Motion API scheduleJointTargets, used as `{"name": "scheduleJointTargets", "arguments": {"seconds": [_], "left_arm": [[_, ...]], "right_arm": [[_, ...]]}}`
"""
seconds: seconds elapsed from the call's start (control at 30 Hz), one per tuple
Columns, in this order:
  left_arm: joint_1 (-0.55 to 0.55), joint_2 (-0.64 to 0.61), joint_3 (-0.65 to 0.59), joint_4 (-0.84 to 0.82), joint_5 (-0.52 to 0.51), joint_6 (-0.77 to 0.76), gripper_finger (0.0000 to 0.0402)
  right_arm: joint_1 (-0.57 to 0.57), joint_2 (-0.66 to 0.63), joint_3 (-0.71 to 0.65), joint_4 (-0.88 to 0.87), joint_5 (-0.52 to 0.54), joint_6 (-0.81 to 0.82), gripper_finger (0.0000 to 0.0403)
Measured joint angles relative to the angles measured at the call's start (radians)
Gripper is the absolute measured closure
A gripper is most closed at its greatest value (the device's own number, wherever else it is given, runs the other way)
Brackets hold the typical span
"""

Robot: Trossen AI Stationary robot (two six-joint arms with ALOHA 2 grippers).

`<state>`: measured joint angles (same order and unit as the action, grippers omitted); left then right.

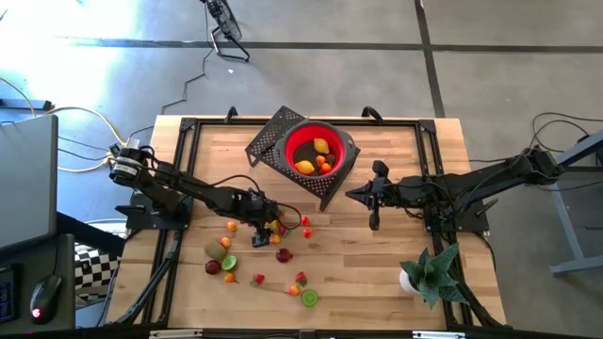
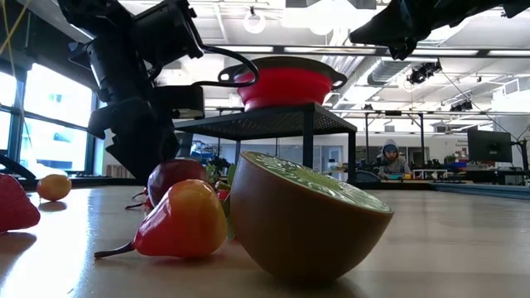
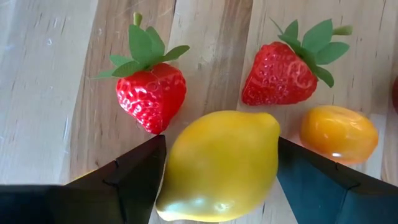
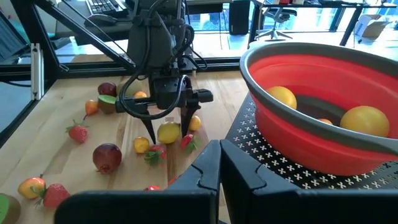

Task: Pick & Place Fruit
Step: Put the lemon into the strainer bowl on the shelf

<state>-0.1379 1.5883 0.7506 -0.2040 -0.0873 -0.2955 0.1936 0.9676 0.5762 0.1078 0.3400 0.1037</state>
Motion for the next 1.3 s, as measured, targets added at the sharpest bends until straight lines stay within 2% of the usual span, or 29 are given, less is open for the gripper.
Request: {"name": "scheduleJointTargets", "arguments": {"seconds": [0.97, 1.3], "left_arm": [[0.0, 0.0, 0.0, 0.002, -0.002, -0.02, 0.0118], [0.001, 0.0, 0.0, 0.0, -0.005, -0.024, 0.0182]], "right_arm": [[0.0, 0.0, 0.0, -0.028, -0.002, 0.001, 0.0401], [0.0, 0.0, 0.0, -0.029, -0.002, 0.001, 0.0401]]}}
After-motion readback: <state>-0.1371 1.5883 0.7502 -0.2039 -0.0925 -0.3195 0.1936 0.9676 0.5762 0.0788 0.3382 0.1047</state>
